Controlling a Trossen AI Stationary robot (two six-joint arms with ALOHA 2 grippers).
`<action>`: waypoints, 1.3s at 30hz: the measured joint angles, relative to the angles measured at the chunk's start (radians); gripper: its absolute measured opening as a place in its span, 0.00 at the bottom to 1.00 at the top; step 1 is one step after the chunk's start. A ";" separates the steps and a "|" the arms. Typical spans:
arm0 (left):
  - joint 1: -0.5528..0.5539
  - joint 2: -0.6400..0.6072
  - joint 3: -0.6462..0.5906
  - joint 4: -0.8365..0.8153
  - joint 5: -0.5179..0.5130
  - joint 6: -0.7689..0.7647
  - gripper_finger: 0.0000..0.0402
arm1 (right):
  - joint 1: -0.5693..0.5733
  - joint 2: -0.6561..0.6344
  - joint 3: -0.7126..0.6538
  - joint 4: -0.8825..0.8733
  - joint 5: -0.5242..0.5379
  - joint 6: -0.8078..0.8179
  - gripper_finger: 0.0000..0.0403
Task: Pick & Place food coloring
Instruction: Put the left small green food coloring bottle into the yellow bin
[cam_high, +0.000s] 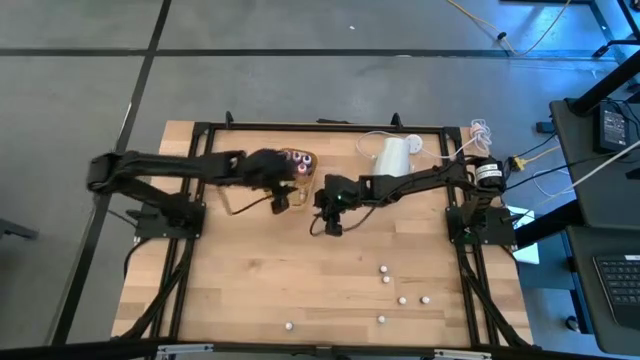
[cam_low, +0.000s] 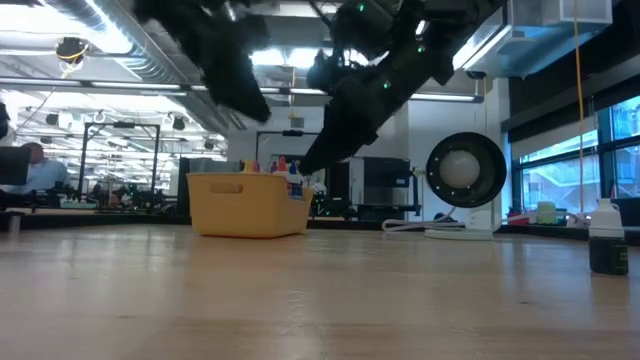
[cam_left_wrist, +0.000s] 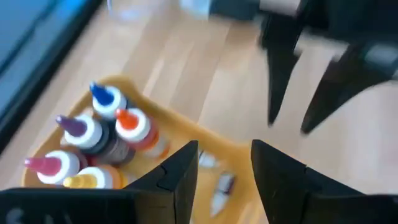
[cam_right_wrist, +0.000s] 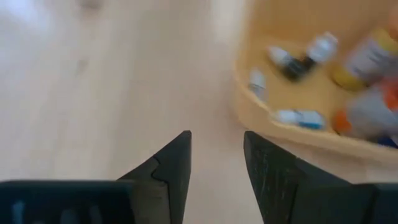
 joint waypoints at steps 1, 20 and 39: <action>-0.021 -0.046 -0.039 0.051 -0.008 -0.014 0.36 | 0.016 0.000 0.000 0.009 0.000 -0.020 0.37; -0.403 -0.500 -0.598 0.886 -0.024 -0.099 0.37 | 0.370 0.030 0.001 0.452 -0.056 -0.212 0.44; -0.428 -0.493 -0.599 0.914 -0.023 -0.098 0.36 | 0.434 0.316 0.209 0.495 -0.163 -0.076 0.71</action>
